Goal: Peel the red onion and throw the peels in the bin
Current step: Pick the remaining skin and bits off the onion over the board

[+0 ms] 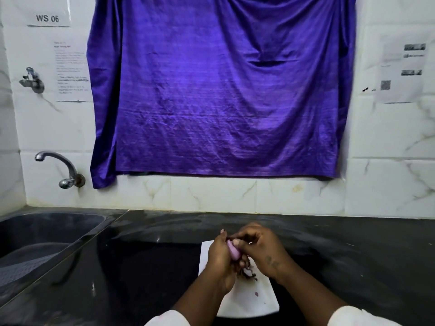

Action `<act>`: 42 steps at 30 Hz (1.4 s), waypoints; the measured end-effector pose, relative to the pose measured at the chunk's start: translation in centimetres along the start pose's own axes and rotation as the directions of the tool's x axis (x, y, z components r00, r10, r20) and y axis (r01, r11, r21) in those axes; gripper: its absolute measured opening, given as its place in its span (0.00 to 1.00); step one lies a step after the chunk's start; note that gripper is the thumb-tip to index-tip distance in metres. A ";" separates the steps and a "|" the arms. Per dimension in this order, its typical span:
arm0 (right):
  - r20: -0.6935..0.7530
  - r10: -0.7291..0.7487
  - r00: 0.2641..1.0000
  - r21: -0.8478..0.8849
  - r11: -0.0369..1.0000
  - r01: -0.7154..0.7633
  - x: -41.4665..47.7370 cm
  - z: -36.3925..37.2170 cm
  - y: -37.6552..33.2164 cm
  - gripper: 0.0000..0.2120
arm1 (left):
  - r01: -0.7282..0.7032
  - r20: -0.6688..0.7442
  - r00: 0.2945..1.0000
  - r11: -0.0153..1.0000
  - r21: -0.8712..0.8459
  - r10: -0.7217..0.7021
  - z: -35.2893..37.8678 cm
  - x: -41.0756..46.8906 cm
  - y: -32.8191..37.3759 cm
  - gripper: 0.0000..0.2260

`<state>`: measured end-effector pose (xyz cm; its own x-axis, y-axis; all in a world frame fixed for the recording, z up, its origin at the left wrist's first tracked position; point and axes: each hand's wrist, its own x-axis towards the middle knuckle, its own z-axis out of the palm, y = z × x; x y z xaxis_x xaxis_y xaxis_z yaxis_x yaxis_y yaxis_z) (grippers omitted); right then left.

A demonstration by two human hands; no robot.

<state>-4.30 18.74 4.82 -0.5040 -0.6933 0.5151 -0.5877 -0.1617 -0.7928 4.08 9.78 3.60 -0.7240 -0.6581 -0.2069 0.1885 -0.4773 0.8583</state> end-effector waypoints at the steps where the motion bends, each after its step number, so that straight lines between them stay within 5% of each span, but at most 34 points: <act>1: -0.023 0.027 0.999 0.029 0.999 -0.027 0.0 0.2 0.0 0.06 | 0.011 0.006 1.000 1.000 0.011 -0.011 -0.1 -0.1 0.0 0.30; 4: -0.023 0.123 0.992 0.090 0.989 -0.121 0.1 1.0 -0.1 0.07 | 0.027 -0.040 0.999 1.000 -0.016 -0.027 -0.3 -0.2 0.1 0.29; 8: -0.109 0.150 0.983 -0.071 0.985 -0.158 0.4 1.5 0.1 0.06 | 0.030 -0.085 0.996 0.999 0.043 -0.026 -0.5 -0.8 0.5 0.28; 12: -0.273 0.122 0.954 -0.144 0.976 -0.166 -0.1 1.7 -0.2 0.21 | 0.046 -0.116 0.992 0.999 -0.007 -0.046 -0.9 -0.7 0.9 0.26; 16: -0.001 0.102 0.995 0.065 0.993 -0.102 -1.8 1.8 -0.7 0.05 | 0.092 -0.085 0.991 0.988 -0.126 -0.103 -1.7 0.9 0.8 0.34; 19: 0.092 0.031 0.995 -0.005 1.000 -0.030 -2.5 1.6 0.9 0.14 | 0.136 -0.056 0.988 0.983 -0.124 -0.144 -2.0 1.3 0.5 0.38; 24: 0.069 0.144 0.987 0.194 0.969 -0.155 -2.6 1.9 1.3 0.05 | 0.073 -0.106 0.993 0.991 0.116 -0.060 -1.6 1.3 -0.3 0.30; 28: -0.125 0.259 0.958 0.327 0.922 -0.207 -1.3 1.5 2.6 0.08 | -0.114 -0.133 0.974 0.902 0.417 0.185 -2.3 2.2 0.2 0.15; 32: -0.237 0.407 0.882 0.525 0.818 -0.236 0.3 0.0 5.0 0.13 | -0.177 -0.165 0.942 0.848 0.500 0.294 -4.3 4.3 0.0 0.08; 36: -0.224 0.468 0.855 0.451 0.827 -0.335 1.2 -1.1 8.1 0.12 | -0.211 -0.097 0.924 0.704 0.678 0.370 -5.3 5.1 -0.3 0.08; 40: -0.207 0.504 0.838 0.350 0.838 -0.418 3.3 -1.0 10.7 0.15 | -0.203 0.071 0.973 0.672 0.712 0.219 -5.2 6.8 -0.2 0.11; 42: -0.171 0.511 0.843 0.264 0.848 -0.460 4.7 -0.5 11.3 0.18 | -0.190 0.122 0.981 0.634 0.749 0.151 -5.3 8.3 -0.8 0.21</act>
<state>-13.63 13.96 -1.57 -0.8329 -0.5469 0.0849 -0.0991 -0.0036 -0.9951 1.42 1.64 -1.26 -0.7628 -0.6465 -0.0166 -0.2398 0.2589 0.9357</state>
